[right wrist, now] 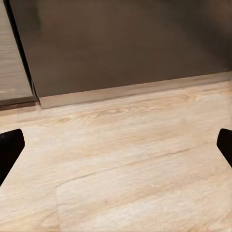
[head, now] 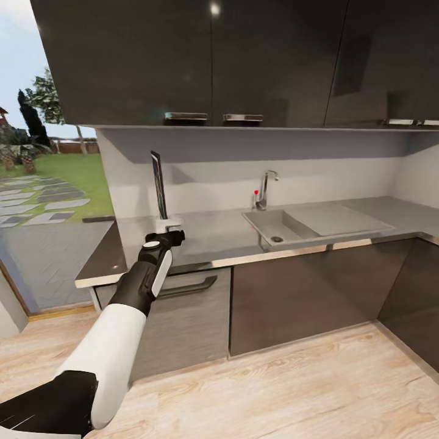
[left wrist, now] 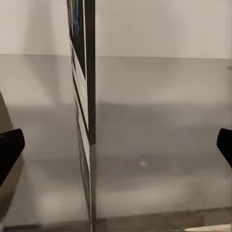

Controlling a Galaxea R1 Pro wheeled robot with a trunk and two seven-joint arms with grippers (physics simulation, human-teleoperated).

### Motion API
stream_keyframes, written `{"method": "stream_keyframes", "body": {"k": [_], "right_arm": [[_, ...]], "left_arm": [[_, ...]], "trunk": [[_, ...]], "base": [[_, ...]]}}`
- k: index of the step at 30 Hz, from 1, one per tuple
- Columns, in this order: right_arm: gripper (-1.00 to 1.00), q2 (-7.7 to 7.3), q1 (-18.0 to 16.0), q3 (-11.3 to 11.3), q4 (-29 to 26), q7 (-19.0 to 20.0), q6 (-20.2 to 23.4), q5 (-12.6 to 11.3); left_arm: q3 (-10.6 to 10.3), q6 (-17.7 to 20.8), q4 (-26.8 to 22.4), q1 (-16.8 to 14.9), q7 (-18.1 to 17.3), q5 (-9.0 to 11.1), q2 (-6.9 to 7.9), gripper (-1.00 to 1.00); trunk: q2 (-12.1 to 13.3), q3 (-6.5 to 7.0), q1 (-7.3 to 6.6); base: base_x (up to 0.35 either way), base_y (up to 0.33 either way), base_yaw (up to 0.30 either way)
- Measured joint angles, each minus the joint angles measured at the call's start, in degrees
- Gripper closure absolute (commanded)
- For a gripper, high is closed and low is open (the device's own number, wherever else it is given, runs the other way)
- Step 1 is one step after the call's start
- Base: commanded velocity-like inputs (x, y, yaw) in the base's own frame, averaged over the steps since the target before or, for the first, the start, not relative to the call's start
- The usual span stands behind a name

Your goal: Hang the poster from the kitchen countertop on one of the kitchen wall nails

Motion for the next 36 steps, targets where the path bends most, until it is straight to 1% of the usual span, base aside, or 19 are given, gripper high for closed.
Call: {"method": "stream_keyframes", "body": {"k": [8, 16, 21, 25, 27, 31, 36], "right_arm": [[-1.00, 0.00, 0.0, 0.0, 0.1, 0.0, 0.0, 0.0], [-1.00, -0.03, 0.0, 0.0, 0.2, 0.0, 0.2, 0.0], [-1.00, 0.00, 0.0, 0.0, 0.9, 0.0, 0.2, 0.0], [-1.00, 0.00, 0.0, 0.1, 1.9, 0.0, 0.2, 0.0], [-1.00, 0.00, 0.0, 0.2, 2.2, 0.0, 0.2, 0.0], [-1.00, 0.00, 0.0, 0.2, 2.4, 0.0, 0.2, 0.0], [-1.00, 0.00, 0.0, 0.2, 2.5, 0.0, 0.2, 0.0]], "left_arm": [[0.1, -0.2, 0.5, 0.0, 0.0, 0.0, 0.00, -1.00], [0.3, -1.7, 0.8, 0.0, 0.0, -0.1, 0.01, -1.00], [0.5, -1.8, 1.6, 0.0, 0.1, -0.2, 0.01, -1.00], [1.7, -1.8, 2.1, 0.0, 0.2, -0.2, 0.03, -1.00], [3.6, -1.8, 2.3, 0.0, 0.2, -0.2, 0.03, -1.00], [5.4, -1.9, 2.3, 0.0, 0.1, -0.3, 0.03, -1.00], [6.1, -1.9, 2.4, 0.0, 0.1, -0.3, 0.03, -1.00]], "trunk": [[0.0, 0.00, -0.01], [0.0, 0.00, 0.00], [0.0, 0.00, 0.00], [0.0, 0.00, 0.01], [0.0, 0.00, 0.01], [0.0, 0.00, 0.01], [0.0, 0.00, 0.01]], "base": [[0.128, -0.059, 0.000], [0.095, -0.021, 0.000], [0.155, -0.001, 0.000], [0.040, 0.000, 0.000], [0.013, 0.000, 0.000], [0.006, 0.000, 0.000], [0.001, 0.000, 0.000]]}}
